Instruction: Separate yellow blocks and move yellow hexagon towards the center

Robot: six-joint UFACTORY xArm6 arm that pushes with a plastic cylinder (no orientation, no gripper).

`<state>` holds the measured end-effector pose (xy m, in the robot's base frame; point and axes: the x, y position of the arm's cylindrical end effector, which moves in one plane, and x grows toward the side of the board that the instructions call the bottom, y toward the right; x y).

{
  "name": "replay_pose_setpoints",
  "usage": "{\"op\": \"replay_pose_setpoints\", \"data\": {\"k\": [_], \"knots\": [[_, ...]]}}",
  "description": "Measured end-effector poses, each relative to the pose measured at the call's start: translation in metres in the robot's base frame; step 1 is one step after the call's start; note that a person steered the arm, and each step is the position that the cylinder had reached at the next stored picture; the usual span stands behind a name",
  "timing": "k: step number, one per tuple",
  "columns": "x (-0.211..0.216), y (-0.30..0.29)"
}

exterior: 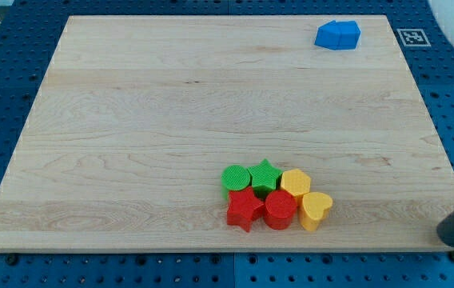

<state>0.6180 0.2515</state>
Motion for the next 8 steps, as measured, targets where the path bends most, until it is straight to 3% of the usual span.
{"op": "replay_pose_setpoints", "data": {"k": [4,6,8], "knots": [[0.000,-0.089],[0.001,-0.192],[-0.060,-0.185]]}}
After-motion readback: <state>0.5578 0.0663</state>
